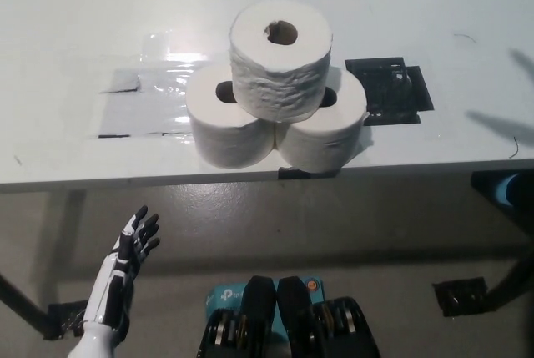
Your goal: A few rolls of toilet paper are kept infront of the robot and the robot uses its right hand to lift one of the rolls and and places it on top of the other rolls to stack it.
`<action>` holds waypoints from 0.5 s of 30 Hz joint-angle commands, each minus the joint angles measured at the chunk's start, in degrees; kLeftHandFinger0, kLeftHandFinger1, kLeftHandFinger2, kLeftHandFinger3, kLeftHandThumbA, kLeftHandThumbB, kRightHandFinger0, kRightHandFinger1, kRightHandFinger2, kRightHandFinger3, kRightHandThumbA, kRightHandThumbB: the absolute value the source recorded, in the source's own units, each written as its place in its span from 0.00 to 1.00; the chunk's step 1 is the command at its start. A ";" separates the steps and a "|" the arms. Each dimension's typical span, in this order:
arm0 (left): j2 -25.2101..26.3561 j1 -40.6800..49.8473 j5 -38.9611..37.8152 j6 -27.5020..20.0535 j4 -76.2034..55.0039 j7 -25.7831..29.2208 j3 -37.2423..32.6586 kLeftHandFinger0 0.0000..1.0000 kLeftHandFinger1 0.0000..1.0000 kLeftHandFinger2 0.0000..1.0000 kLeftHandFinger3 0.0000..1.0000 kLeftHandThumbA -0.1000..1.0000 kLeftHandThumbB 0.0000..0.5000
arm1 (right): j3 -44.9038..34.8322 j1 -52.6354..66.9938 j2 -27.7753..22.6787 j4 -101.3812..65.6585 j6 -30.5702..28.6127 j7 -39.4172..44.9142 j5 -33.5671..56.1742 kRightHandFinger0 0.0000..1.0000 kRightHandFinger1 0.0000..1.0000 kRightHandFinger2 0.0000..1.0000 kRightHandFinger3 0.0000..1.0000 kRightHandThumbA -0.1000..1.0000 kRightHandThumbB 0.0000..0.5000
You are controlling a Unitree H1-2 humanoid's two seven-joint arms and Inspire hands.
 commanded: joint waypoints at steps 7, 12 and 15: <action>2.12 -5.22 -1.54 -1.26 0.78 -0.15 2.26 1.00 1.00 1.00 1.00 1.00 0.32 | -2.61 26.71 18.16 -43.91 -7.60 -12.94 8.56 1.00 1.00 1.00 1.00 1.00 0.53; 2.01 -2.99 -2.40 -1.37 0.19 -0.68 2.43 1.00 1.00 1.00 1.00 1.00 0.29 | 0.22 37.02 23.92 -33.21 -16.27 -10.99 6.05 1.00 1.00 1.00 1.00 1.00 0.52; 2.23 -1.23 -2.65 -2.60 0.05 -1.38 2.42 1.00 1.00 1.00 1.00 1.00 0.23 | 1.64 41.02 24.67 -25.77 -17.57 -9.37 4.30 1.00 1.00 1.00 1.00 1.00 0.56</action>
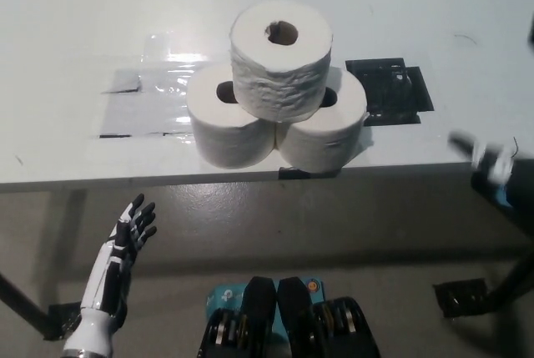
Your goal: A few rolls of toilet paper are kept infront of the robot and the robot uses its right hand to lift one of the rolls and and places it on top of the other rolls to stack it.
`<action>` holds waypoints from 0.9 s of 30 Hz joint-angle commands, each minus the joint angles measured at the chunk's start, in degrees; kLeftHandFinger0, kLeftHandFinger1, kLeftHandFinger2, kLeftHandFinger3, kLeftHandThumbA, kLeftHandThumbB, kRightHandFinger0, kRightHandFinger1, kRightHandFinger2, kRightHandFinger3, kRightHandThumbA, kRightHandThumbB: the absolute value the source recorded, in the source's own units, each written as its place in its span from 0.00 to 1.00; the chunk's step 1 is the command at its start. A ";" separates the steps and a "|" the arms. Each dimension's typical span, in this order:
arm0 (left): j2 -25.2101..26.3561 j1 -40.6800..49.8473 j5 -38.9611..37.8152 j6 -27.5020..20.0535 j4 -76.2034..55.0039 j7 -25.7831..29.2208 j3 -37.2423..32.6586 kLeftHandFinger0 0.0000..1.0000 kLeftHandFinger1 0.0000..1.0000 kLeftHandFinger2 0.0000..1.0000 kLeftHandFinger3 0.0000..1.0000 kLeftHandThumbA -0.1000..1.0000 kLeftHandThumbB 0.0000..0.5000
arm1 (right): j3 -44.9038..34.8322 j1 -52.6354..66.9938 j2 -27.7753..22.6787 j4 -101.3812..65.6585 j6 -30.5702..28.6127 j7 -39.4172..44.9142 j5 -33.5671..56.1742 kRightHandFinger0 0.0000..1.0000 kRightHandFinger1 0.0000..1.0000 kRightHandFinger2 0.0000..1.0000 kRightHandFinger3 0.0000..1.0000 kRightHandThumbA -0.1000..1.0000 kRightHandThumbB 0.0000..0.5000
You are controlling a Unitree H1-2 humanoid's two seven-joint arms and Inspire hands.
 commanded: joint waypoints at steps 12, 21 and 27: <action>1.51 5.53 -2.65 -2.96 -2.29 -2.69 -0.05 1.00 1.00 1.00 1.00 1.00 0.19 | 6.28 8.69 4.09 20.15 -19.10 -7.50 -2.63 1.00 1.00 1.00 1.00 1.00 0.25; 1.33 6.40 -2.03 -3.26 -2.60 -2.37 -0.12 1.00 1.00 1.00 1.00 1.00 0.18 | 9.95 7.38 2.26 31.28 -23.79 -9.66 -4.24 1.00 1.00 1.00 1.00 1.00 0.12; 1.38 6.29 -1.40 -3.64 -2.74 -1.85 0.03 1.00 1.00 1.00 1.00 1.00 0.16 | 11.47 6.86 1.76 34.35 -24.68 -11.07 -5.06 1.00 1.00 1.00 1.00 1.00 0.20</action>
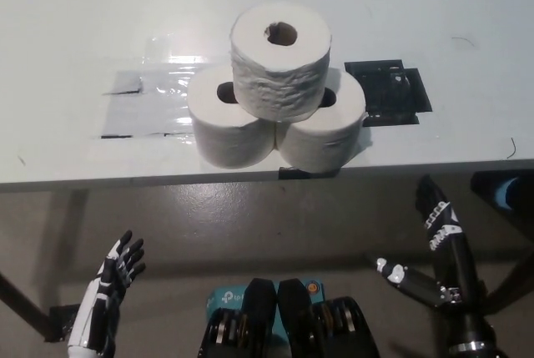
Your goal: A few rolls of toilet paper are kept infront of the robot and the robot uses its right hand to lift one of the rolls and and places it on top of the other rolls to stack it.
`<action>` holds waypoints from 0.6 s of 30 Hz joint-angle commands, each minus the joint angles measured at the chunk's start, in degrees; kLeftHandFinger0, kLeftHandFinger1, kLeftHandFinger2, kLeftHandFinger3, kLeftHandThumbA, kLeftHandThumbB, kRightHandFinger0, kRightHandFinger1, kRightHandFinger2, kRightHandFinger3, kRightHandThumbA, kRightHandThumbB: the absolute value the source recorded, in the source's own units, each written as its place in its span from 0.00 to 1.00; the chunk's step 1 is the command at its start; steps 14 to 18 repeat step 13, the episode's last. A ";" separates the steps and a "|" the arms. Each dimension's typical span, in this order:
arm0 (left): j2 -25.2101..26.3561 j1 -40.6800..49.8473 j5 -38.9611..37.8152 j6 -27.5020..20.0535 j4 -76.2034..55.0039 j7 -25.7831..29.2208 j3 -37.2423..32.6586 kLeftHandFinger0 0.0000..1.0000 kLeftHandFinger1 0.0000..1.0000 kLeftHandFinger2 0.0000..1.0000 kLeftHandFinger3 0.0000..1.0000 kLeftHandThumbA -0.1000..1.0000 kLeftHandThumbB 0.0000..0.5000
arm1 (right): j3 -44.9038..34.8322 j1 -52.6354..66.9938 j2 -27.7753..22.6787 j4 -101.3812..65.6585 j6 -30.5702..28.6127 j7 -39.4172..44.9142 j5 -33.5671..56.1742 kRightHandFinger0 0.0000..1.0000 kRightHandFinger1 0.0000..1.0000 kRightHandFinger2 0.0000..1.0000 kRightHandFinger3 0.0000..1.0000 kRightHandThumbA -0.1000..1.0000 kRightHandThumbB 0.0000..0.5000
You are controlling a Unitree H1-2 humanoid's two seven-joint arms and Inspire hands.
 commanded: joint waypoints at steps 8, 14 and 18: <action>0.95 0.70 -0.50 -3.31 -1.92 -1.25 -0.02 1.00 1.00 1.00 1.00 1.00 0.16 | 2.04 0.29 -1.43 2.79 -4.08 -2.98 -0.47 1.00 1.00 1.00 1.00 1.00 0.08; 0.88 1.12 -0.19 -2.97 -2.49 -0.95 0.00 1.00 1.00 1.00 1.00 1.00 0.14 | 2.27 0.41 -2.60 5.09 -4.67 -3.40 -0.67 1.00 1.00 1.00 1.00 1.00 0.08; 0.88 1.12 -0.19 -2.97 -2.49 -0.95 0.00 1.00 1.00 1.00 1.00 1.00 0.14 | 2.27 0.41 -2.60 5.09 -4.67 -3.40 -0.67 1.00 1.00 1.00 1.00 1.00 0.08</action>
